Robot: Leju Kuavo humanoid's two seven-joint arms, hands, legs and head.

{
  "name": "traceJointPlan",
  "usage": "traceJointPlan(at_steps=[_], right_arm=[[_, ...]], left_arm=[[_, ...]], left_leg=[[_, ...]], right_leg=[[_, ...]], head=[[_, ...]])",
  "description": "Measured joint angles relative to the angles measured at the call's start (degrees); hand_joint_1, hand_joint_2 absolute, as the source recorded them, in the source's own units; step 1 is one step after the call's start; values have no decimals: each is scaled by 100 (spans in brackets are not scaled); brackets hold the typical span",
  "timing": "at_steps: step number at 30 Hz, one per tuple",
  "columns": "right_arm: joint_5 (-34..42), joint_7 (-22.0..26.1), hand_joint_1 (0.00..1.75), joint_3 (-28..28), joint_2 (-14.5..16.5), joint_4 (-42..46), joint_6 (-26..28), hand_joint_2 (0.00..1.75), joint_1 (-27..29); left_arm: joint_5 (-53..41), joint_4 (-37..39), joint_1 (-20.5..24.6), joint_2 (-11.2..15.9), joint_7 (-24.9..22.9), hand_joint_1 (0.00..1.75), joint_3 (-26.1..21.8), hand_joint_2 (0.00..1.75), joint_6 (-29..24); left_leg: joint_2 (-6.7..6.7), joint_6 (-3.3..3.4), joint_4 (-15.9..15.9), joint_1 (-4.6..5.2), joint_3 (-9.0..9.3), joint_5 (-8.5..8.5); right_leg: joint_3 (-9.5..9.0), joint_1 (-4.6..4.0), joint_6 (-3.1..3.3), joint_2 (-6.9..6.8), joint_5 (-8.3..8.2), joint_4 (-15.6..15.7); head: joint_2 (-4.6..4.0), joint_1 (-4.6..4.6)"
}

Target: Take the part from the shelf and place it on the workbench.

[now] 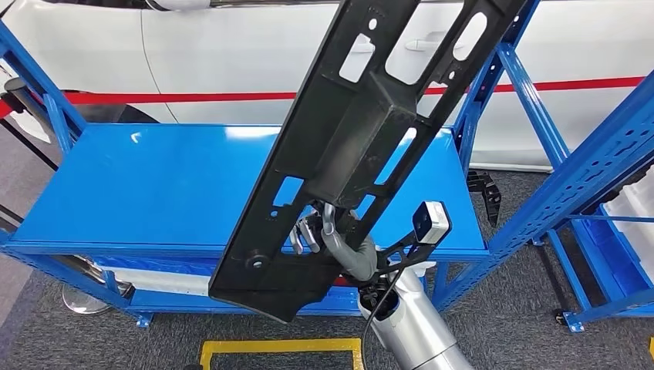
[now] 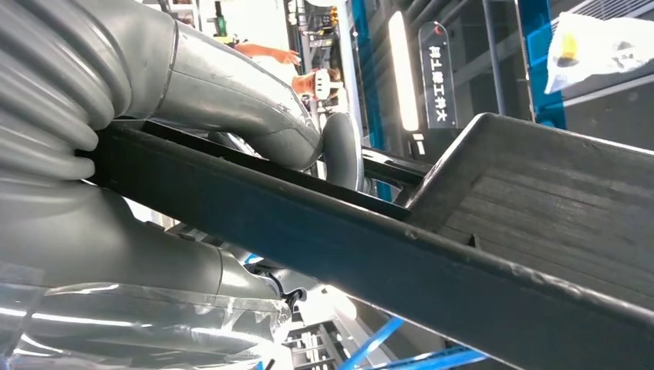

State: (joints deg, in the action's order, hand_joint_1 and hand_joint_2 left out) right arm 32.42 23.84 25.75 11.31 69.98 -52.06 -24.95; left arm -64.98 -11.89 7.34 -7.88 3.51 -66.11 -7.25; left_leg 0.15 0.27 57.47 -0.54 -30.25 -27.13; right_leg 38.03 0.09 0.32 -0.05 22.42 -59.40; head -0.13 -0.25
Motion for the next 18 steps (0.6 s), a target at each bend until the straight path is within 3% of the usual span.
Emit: traceJointPlan(at_steps=[2, 4, 5, 6, 7, 9, 11, 13, 15, 16, 18], right_arm=[[-56, 46, 175, 0, -18, -2, -16, 175, 27], [-116, 99, 175, 0, -41, -9, -30, 175, 67], [-142, 133, 175, 0, -55, -11, -39, 175, 100], [-164, 175, 175, 0, -69, -8, -52, 175, 139], [-183, 222, 175, -1, -83, 10, -73, 175, 175], [-205, 320, 175, -3, -101, 115, -143, 175, 230], [-214, 400, 175, -11, -108, 294, -220, 175, 268], [-218, 447, 175, -24, -117, 470, -258, 175, 303], [-228, 464, 175, -39, -125, 630, -263, 175, 343], [-238, 464, 175, -45, -126, 711, -262, 175, 366], [-258, 464, 175, -61, -127, 851, -258, 175, 411]], left_arm=[[0, 2, 9, -1, -16, 0, 0, 175, 1], [-2, 2, 11, 5, -26, 0, 1, 175, 1], [-8, 2, 10, 8, -27, 0, 1, 175, 1], [-16, 2, 9, 9, -29, 0, 2, 175, 1], [-25, 2, 7, 10, -32, 0, 2, 175, 2], [-38, 2, 6, 10, -35, 0, 2, 175, 2], [-49, 2, 7, 10, -36, 0, 3, 175, 1], [-69, 2, 14, 10, -36, 0, 6, 175, -3], [-91, 2, 19, 17, -38, 0, 13, 175, -5], [-99, 2, 20, 22, -41, 0, 19, 175, -5], [-108, 2, 23, 29, -46, 0, 34, 175, -4]], left_leg=[[-26, 70, -41, -28, -90, 129], [-36, 97, -35, -20, -232, 228], [-37, 94, -24, -18, -302, 270], [-38, 86, -7, -17, -370, 307], [-38, 75, 17, -18, -434, 336], [-37, 39, 81, -19, -549, 380], [-38, -26, 123, -18, -613, 426], [-39, -103, 120, -17, -625, 487], [-32, -174, 141, -19, -660, 471], [-30, -204, 241, -21, -714, 346], [-28, -252, 790, -29, -921, -146]], right_leg=[[143, 15, -54, 10, 370, -342], [331, 40, -100, 10, 890, -1019], [367, 53, -119, 9, 1025, -1290], [327, 63, -132, 8, 1048, -1404], [185, 70, -135, 7, 967, -1305], [-325, 76, -110, 5, 767, -614], [-663, 43, -53, 11, 667, -74], [-676, 6, 8, 20, 622, -1], [-632, 25, 96, 11, 553, 42], [-592, 38, 151, 4, 500, 62], [-477, 50, 228, -8, 389, 80]], head=[[0, 27], [0, 57], [0, 61], [0, 61], [0, 62], [0, 61], [0, 58], [0, 58], [0, 59], [0, 55], [0, 37]])
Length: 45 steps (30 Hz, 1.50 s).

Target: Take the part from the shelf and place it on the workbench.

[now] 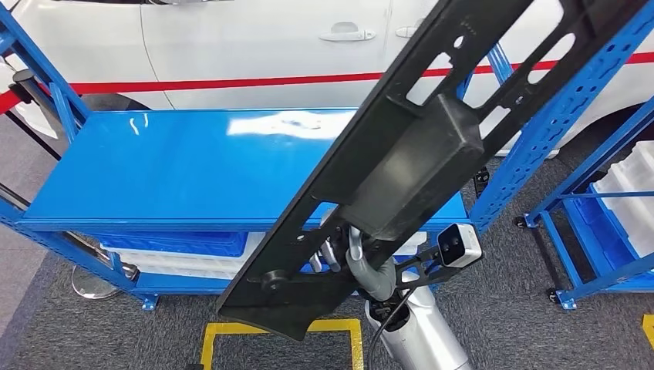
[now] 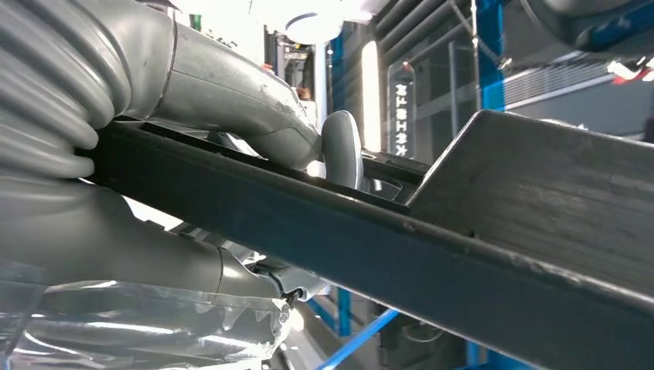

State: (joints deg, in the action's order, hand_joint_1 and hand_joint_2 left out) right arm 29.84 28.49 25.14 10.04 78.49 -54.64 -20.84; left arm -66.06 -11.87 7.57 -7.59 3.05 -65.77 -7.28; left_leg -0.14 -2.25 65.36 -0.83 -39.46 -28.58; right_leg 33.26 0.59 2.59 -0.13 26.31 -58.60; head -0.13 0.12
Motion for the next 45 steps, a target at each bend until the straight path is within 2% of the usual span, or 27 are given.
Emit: traceJointPlan(at_steps=[2, 3, 4, 6, 8, 10, 12, 13, 15, 17, 18, 19, 21, 23, 24, 27, 29, 32, 33, 34, 35, 37, 39, 40, 42, 43, 45], right_arm=[[-14, 8, 175, -20, -3, 103, 7, 175, 71], [-19, 16, 175, -31, -6, 145, 9, 175, 114], [-24, 23, 175, -39, -9, 179, 8, 175, 153], [-26, 33, 175, -49, -12, 245, 6, 175, 204], [-27, 37, 175, -54, -12, 319, 4, 175, 219], [-27, 37, 175, -59, -12, 374, 1, 175, 223], [-25, 37, 175, -69, -15, 400, -2, 175, 231], [-23, 37, 175, -79, -19, 413, -3, 175, 236], [-17, 37, 175, -106, -31, 438, -4, 175, 242], [-14, 37, 175, -128, -47, 451, -6, 175, 255], [-13, 37, 175, -140, -55, 456, -9, 175, 265], [-10, 37, 175, -151, -62, 462, -14, 175, 274], [-4, 36, 175, -166, -68, 491, -22, 175, 282], [11, 18, 175, -177, -65, 552, -21, 175, 279], [23, 2, 175, -184, -62, 582, -15, 175, 277], [56, -60, 175, -198, -54, 634, 3, 175, 272], [74, -103, 175, -199, -37, 656, 10, 175, 265], [99, -157, 175, -199, -4, 673, 26, 175, 261], [108, -169, 175, -199, -2, 673, 30, 175, 261], [114, -179, 175, -199, 0, 673, 33, 175, 262], [121, -186, 175, -199, 2, 674, 33, 175, 262], [132, -201, 175, -199, 11, 686, 33, 175, 263], [143, -206, 175, -202, 23, 723, 31, 175, 261], [147, -206, 175, -203, 31, 744, 29, 175, 258], [152, -207, 175, -205, 39, 762, 24, 175, 256], [152, -208, 175, -208, 40, 765, 21, 175, 257], [152, -209, 175, -215, 38, 767, 13, 175, 261]], left_arm=[[-10, 0, 4, 1, -3, 0, 12, 175, 4], [-16, 0, 5, 3, -4, 0, 18, 175, 7], [-21, 0, 8, 7, -5, 0, 26, 175, 7], [-29, 0, 26, 22, -15, 0, 45, 175, 7], [-27, 0, 63, 37, -33, 0, 56, 175, 7], [-9, 0, 79, 42, -44, 0, 57, 175, 7], [12, 1, 72, 40, -46, 0, 57, 175, 7], [19, 2, 72, 39, -44, 0, 57, 175, 7], [25, 2, 71, 39, -35, 0, 57, 175, 7], [25, 2, 61, 41, -22, 0, 56, 175, 6], [25, 2, 55, 41, -16, 0, 56, 175, 5], [24, 2, 51, 41, -10, 0, 56, 175, 5], [22, 2, 46, 38, 0, 0, 57, 175, 6], [21, 2, 44, 31, -4, 0, 57, 175, 2], [21, 2, 43, 27, -13, 0, 57, 175, -3], [23, 2, 36, 25, -33, 0, 56, 175, -20], [27, 2, 20, 26, -39, 0, 55, 175, -26], [32, 2, 8, 25, -43, 0, 53, 175, -28], [32, 2, 7, 24, -43, 0, 53, 175, -28], [32, 2, 6, 22, -43, 0, 53, 175, -28], [33, 2, 5, 23, -43, 0, 53, 175, -28], [37, 2, 13, 28, -40, 0, 53, 175, -30], [42, 1, 29, 36, -26, 0, 53, 175, -30], [45, 1, 33, 38, -12, 0, 53, 175, -30], [53, 2, 28, 35, 17, 0, 53, 175, -31], [55, 2, 27, 32, 36, 0, 53, 175, -32], [62, 2, 25, 26, 71, 0, 53, 175, -41]], left_leg=[[0, -35, 732, -2, -192, -417], [-1, -42, 926, -3, -187, -457], [-1, -40, 920, -3, -81, -389], [0, -9, 311, -2, 437, -125], [6, 55, -468, 22, 975, -55], [16, 130, -776, 57, 1132, -81], [7, 213, -809, 43, 1075, 14], [-6, 263, -824, 29, 1037, 77], [-33, 332, -841, 10, 913, 216], [-36, 348, -830, 12, 736, 347], [-36, 341, -823, 13, 649, 407], [-37, 330, -811, 13, 563, 463], [-35, 297, -771, 11, 412, 557], [-26, 243, -721, 21, 299, 631], [-23, 209, -704, 26, 273, 666], [-19, 92, -720, 13, 230, 770], [-11, 33, -532, -5, 118, 522], [-9, -21, 485, -19, -160, -284], [-9, -31, 793, -20, -191, -386], [-9, -32, 941, -19, -148, -356], [-9, -23, 879, -19, -3, -225], [-6, 25, 202, -12, 563, -20], [0, 89, -556, 19, 1083, -66], [3, 122, -750, 40, 1191, -117], [-1, 193, -830, 47, 1167, -48], [-10, 238, -856, 36, 1133, 6], [-32, 314, -903, 4, 1026, 143]], right_leg=[[135, -15, 21, -2, -100, -6], [205, -23, 20, -1, -152, -11], [274, -28, 12, 2, -201, -19], [393, -31, -16, 10, -293, -42], [465, -45, -70, 9, -372, -63], [483, -49, -137, 1, -456, -57], [500, -44, -211, 7, -487, -53], [539, -40, -245, 12, -379, -125], [707, -20, -300, 19, 124, -605], [901, -2, -341, 16, 602, -1348], [924, 6, -355, 16, 669, -1602], [852, 13, -363, 15, 612, -1667], [386, 23, -351, 14, 337, -1183], [-182, 6, -300, 18, 280, -387], [-338, -7, -270, 22, 312, -129], [-321, -30, -149, 21, 253, 21], [-209, -14, -46, 3, 118, 48], [32, -24, 15, -9, -79, 44], [121, -33, 14, -12, -141, 32], [210, -39, 9, -15, -198, 16], [297, -43, 0, -16, -252, -4], [441, -46, -30, -13, -352, -45], [501, -50, -87, -16, -445, -62], [504, -47, -123, -21, -495, -52], [504, -41, -201, -25, -583, -11], [535, -37, -237, -17, -543, -37], [683, -29, -295, 0, -163, -376]], head=[[0, -8], [0, -8], [0, -8], [0, -9], [0, -6], [0, -13], [0, -23], [0, -17], [0, -2], [0, 10], [0, 10], [0, 11], [0, 11], [0, 7], [0, 12], [0, 41], [0, 30], [0, 3], [0, 5], [0, 5], [0, 5], [0, 3], [0, 10], [0, 2], [0, -12], [0, -20], [0, -8]])
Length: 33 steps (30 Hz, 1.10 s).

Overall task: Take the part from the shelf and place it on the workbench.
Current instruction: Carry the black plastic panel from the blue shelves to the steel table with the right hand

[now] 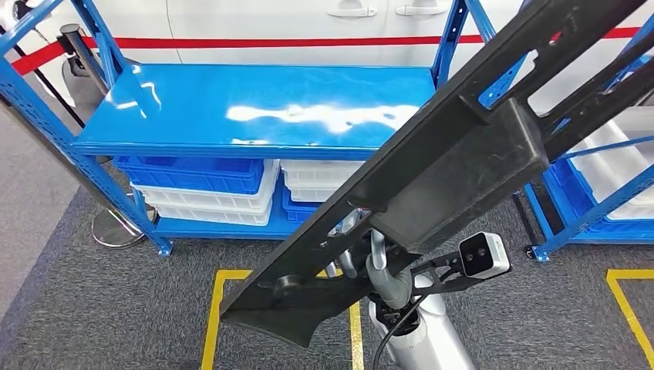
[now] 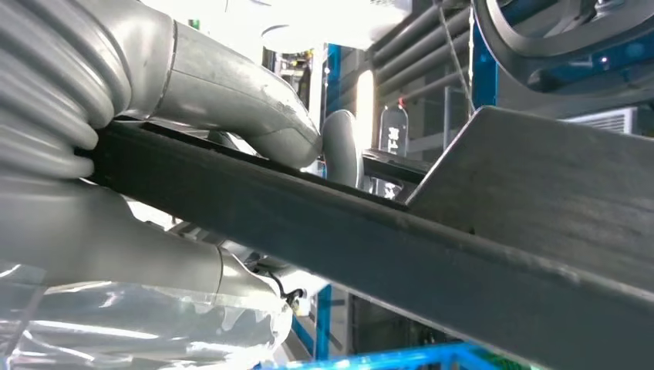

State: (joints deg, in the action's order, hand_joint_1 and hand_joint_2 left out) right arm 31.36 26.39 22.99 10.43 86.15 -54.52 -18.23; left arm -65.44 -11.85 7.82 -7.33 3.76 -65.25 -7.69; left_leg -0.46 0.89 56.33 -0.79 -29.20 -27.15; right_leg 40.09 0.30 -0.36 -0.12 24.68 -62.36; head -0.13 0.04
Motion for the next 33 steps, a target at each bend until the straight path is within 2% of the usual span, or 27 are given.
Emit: traceJointPlan(at_steps=[2, 3, 4, 5, 6, 7, 8, 9, 10, 11, 13, 14, 15, 17, 18, 19, 20, 21, 23, 24, 25, 27, 29, 31, 33], right_arm=[[3, 0, 175, -8, 0, -2, -9, 175, 13], [5, 1, 175, -13, -1, -4, -12, 175, 23], [11, 2, 175, -17, -1, -7, -14, 175, 32], [19, 3, 175, -21, -1, -9, -16, 175, 39], [29, 7, 175, -23, -1, -9, -19, 175, 41], [38, 12, 175, -25, 1, -7, -22, 175, 38], [45, 17, 175, -27, 5, -4, -21, 175, 35], [46, 26, 175, -31, 10, 0, -15, 175, 32], [32, 38, 175, -37, 15, 4, -3, 175, 29], [4, 55, 175, -47, 19, 8, 13, 175, 30], [-73, 87, 175, -70, 22, 26, 42, 175, 28], [-104, 99, 175, -78, 30, 36, 54, 175, 27], [-126, 104, 175, -82, 38, 44, 66, 175, 27], [-154, 120, 175, -87, 51, 49, 87, 175, 35], [-165, 128, 175, -95, 52, 49, 94, 175, 44], [-172, 136, 175, -103, 52, 49, 97, 175, 52], [-177, 139, 175, -113, 52, 49, 97, 175, 58], [-180, 141, 175, -121, 52, 50, 95, 175, 62], [-191, 141, 175, -129, 52, 63, 93, 175, 64], [-200, 141, 175, -131, 53, 74, 94, 175, 63], [-215, 141, 175, -133, 54, 86, 99, 175, 62], [-254, 140, 175, -138, 55, 104, 121, 175, 61], [-279, 137, 175, -141, 54, 128, 140, 175, 59], [-284, 134, 175, -146, 52, 154, 143, 175, 58], [-284, 134, 175, -152, 45, 162, 143, 175, 67]], left_arm=[[8, 0, -8, 1, 22, 0, -1, 175, -16], [10, 0, -16, 2, 27, 0, -2, 175, -25], [11, 0, -23, 2, 32, 0, -2, 175, -32], [11, 0, -28, 3, 35, 0, -2, 175, -39], [11, 0, -33, 2, 36, 0, -2, 175, -44], [11, 0, -37, -1, 36, 0, -2, 175, -48], [11, 0, -39, -8, 36, 0, -2, 175, -50], [11, 0, -41, -14, 37, 0, -2, 175, -51], [11, 0, -41, -20, 37, 0, -2, 175, -52], [11, 0, -41, -23, 38, 0, -2, 175, -54], [11, 0, -44, -21, 40, 0, -2, 175, -55], [10, 0, -46, -17, 43, 0, -2, 175, -55], [10, 0, -48, -14, 46, 0, -2, 175, -55], [5, 0, -56, -9, 51, 0, -2, 175, -52], [1, 0, -64, -8, 52, 0, -2, 175, -50], [-4, 0, -73, -7, 52, 0, -2, 175, -48], [-10, 0, -79, -4, 53, 0, -2, 175, -46], [-18, 0, -82, 2, 54, 0, -2, 175, -46], [-33, 0, -78, 11, 56, 0, -2, 175, -44], [-39, 0, -75, 14, 56, 0, -2, 175, -42], [-43, 0, -74, 14, 56, 0, -2, 175, -39], [-47, 0, -76, 14, 55, 0, -2, 175, -34], [-50, 0, -73, 12, 55, 0, -2, 175, -30], [-53, 0, -67, 13, 56, 0, -2, 175, -25], [-55, 0, -70, 19, 57, 0, -2, 175, -22]], left_leg=[[-8, 29, 6, 6, -150, 125], [-8, 26, 14, 8, -228, 180], [-8, 21, 23, 9, -301, 227], [-7, 11, 32, 10, -364, 268], [-5, -2, 41, 11, -411, 300], [-4, -18, 51, 11, -443, 327], [-3, -40, 61, 17, -467, 350], [-3, -67, 67, 18, -478, 374], [-4, -98, 69, 16, -486, 396], [-5, -134, 63, 14, -491, 421], [0, -197, 88, 13, -518, 408], [5, -222, 195, 13, -568, 317], [11, -245, 425, 12, -666, 153], [15, -287, 1171, -2, -966, -267], [15, -307, 1525, -10, -1100, -406], [15, -323, 1732, -18, -1168, -452], [14, -335, 1698, -31, -1118, -374], [13, -343, 1433, -46, -958, -204], [13, -347, 630, -61, -509, 95], [17, -326, 360, -52, -368, 160], [22, -294, 226, -39, -308, 156], [42, -206, 195, -24, -332, 153], [68, -119, 158, -41, -346, 183], [98, -46, 136, -46, -370, 221], [145, -16, 141, -32, -409, 240]], right_leg=[[224, 14, -43, 7, 523, -714], [297, 20, -61, 7, 650, -1038], [296, 24, -70, 7, 661, -1216], [182, 28, -70, 6, 576, -1181], [-64, 29, -54, 6, 445, -892], [-383, 22, -23, 7, 352, -456], [-679, 8, 14, 6, 301, -31], [-883, -12, 48, 5, 283, 286], [-976, -32, 78, 5, 297, 448], [-981, -48, 101, 6, 290, 484], [-965, -23, 166, 0, 237, 545], [-956, -4, 203, -6, 201, 571], [-944, 14, 237, -14, 168, 595], [-894, 11, 269, -27, 136, 584], [-866, 8, 271, -30, 128, 568], [-842, 7, 269, -31, 123, 550], [-820, 10, 264, -28, 123, 526], [-806, 14, 254, -25, 127, 500], [-778, 16, 209, -19, 150, 441], [-760, 9, 177, -19, 154, 416], [-740, 1, 147, -20, 154, 396], [-712, -9, 88, -35, 140, 385], [-670, 3, 29, -43, 227, 290], [-437, 13, -9, -25, 552, -226], [-61, 13, -19, -12, 905, -1015]], head=[[0, 9], [0, 9], [0, 9], [0, 10], [0, 10], [0, 11], [0, 8], [0, 10], [0, 21], [0, 31], [0, 52], [0, 42], [0, 35], [0, 20], [0, 20], [0, 20], [0, 19], [0, 19], [0, 16], [0, 14], [0, 13], [0, 15], [0, 19], [0, 22], [0, 21]])
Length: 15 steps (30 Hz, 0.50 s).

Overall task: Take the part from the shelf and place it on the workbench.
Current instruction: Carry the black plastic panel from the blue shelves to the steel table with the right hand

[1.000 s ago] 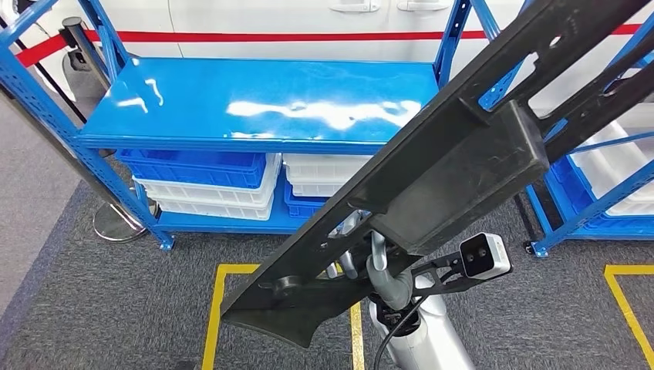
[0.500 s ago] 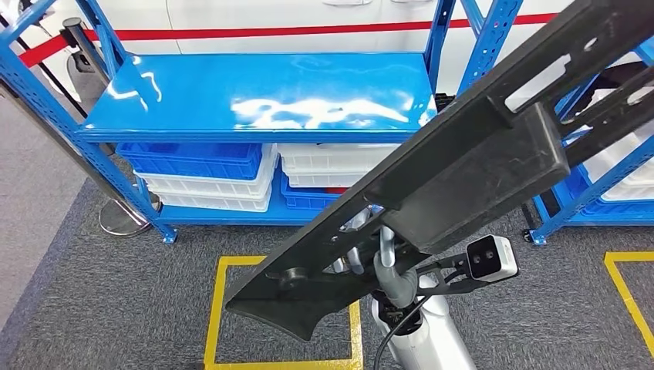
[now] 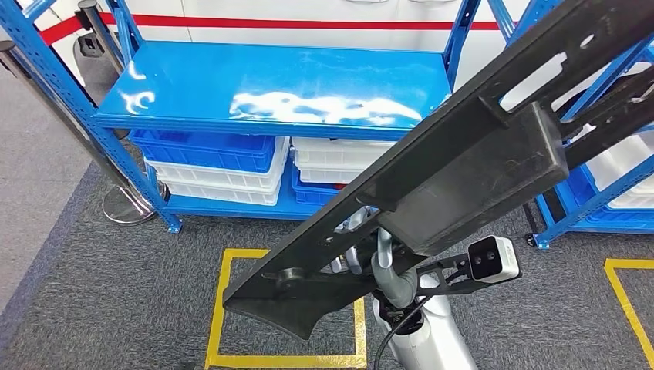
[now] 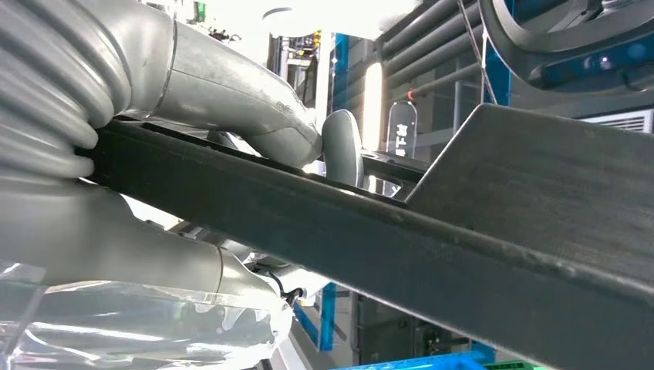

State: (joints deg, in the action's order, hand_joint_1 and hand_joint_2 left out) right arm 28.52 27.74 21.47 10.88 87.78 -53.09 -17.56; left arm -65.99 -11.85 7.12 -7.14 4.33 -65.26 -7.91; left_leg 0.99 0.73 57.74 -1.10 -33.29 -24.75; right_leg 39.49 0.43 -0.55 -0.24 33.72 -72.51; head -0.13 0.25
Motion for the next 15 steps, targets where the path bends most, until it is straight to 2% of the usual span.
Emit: traceJointPlan(at_steps=[1, 2, 3, 4, 6, 7, 8, 10, 12, 14, 15], right_arm=[[-2, 0, 175, -2, -4, 0, 3, 175, 7], [-7, 0, 175, -3, -8, 1, 10, 175, 11], [-16, 0, 175, -3, -9, 5, 20, 175, 14], [-29, 0, 175, -3, -10, 14, 31, 175, 13], [-50, 3, 175, -7, -11, 34, 49, 175, 9], [-60, 6, 175, -9, -12, 41, 53, 175, 9], [-67, 10, 175, -12, -13, 46, 56, 175, 10], [-85, 19, 175, -15, -13, 64, 56, 175, 10], [-114, 43, 175, -17, -10, 80, 52, 175, 8], [-160, 84, 175, -21, -11, 85, 46, 175, 23], [-181, 102, 175, -24, -12, 85, 44, 175, 36]], left_arm=[[0, 0, -5, 2, 0, 0, 0, 175, 1], [0, 0, -8, 3, 0, 0, 0, 175, 2], [0, 0, -9, 3, 1, 0, 0, 175, 3], [0, 0, -6, 1, 3, 0, 0, 175, 5], [0, 0, 6, -17, 11, 0, 0, 175, 8], [0, 0, 12, -25, 18, 0, 0, 175, 10], [0, 0, 13, -31, 25, 0, 0, 175, 11], [0, 0, 5, -25, 36, 0, 0, 175, 13], [0, 0, 4, -15, 46, 0, 0, 175, 13], [0, 0, 15, -11, 57, 0, 0, 175, 15], [0, 0, 17, -13, 61, 0, 0, 175, 16]], left_leg=[[31, 5, 5, 8, -12, 5], [70, 6, 13, 15, -18, 8], [116, 5, 21, 23, -18, 9], [167, 2, 29, 30, -15, 9], [263, -27, 43, 42, -32, 16], [305, -54, 45, 36, -50, 27], [347, -91, 39, 25, -68, 42], [398, -162, 22, 11, -91, 61], [254, -210, 209, 34, -185, -76], [42, -249, 852, 35, -485, -424], [-6, -273, 1242, 21, -668, -587]], right_leg=[[119, 0, 3, 2, 50, -239], [129, -2, 15, 7, -19, -257], [24, -5, 39, 25, -193, -38], [-168, -10, 77, 86, -425, 358], [-524, -12, 154, 284, -716, 1097], [-607, -17, 175, 355, -762, 1291], [-627, -21, 180, 373, -747, 1351], [-641, -9, 186, 277, -781, 1415], [-678, 31, 217, 156, -822, 1498], [-690, 36, 246, 21, -834, 1529], [-685, 30, 251, -49, -832, 1525]], head=[[0, -1], [0, -1], [0, 1], [0, 1], [0, -7], [0, -8], [0, -8], [0, -3], [0, -24], [0, -51], [0, -61]])
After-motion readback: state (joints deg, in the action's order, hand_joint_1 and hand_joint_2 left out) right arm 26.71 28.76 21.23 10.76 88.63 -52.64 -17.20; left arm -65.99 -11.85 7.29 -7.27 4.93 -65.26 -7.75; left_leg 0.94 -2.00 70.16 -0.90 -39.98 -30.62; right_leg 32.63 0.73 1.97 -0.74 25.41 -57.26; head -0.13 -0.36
